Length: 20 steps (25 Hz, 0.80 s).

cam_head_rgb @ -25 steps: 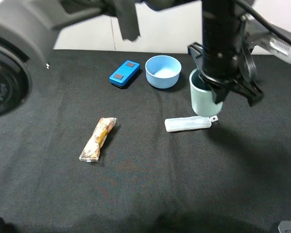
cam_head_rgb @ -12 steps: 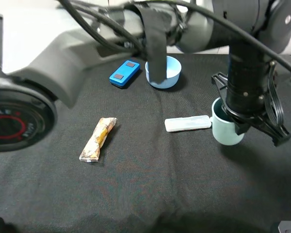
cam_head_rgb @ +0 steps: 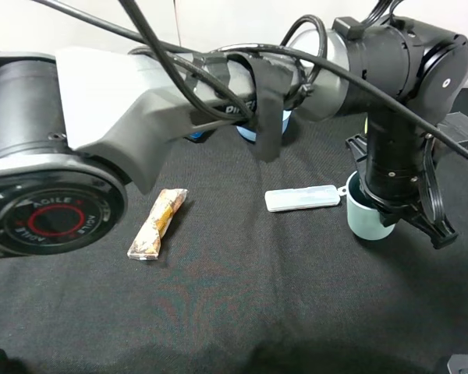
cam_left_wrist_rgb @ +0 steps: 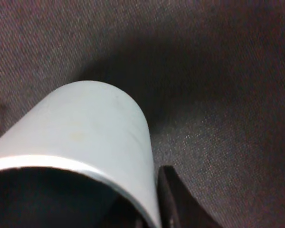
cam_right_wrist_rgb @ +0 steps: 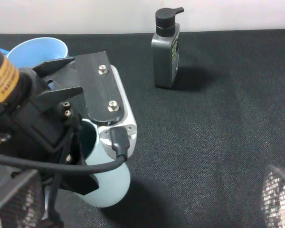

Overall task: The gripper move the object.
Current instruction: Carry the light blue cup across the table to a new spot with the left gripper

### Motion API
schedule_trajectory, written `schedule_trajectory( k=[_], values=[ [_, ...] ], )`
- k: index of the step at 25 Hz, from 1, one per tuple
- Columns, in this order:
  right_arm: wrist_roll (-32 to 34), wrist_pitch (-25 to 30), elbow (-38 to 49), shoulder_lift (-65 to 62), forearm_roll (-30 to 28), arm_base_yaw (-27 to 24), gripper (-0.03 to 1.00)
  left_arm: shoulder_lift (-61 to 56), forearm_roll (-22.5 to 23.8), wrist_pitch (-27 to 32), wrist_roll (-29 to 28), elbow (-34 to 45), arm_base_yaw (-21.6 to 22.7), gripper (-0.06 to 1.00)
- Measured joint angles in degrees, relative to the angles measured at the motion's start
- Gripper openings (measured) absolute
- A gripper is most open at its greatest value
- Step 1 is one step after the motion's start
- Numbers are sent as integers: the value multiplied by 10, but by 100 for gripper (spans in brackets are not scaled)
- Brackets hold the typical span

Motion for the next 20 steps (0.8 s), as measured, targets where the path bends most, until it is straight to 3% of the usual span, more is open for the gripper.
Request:
schedule_trajectory(
  k=[20],
  values=[
    [0, 0, 0, 0, 0, 0, 69, 7, 28, -5, 8, 0, -1, 2]
  ],
)
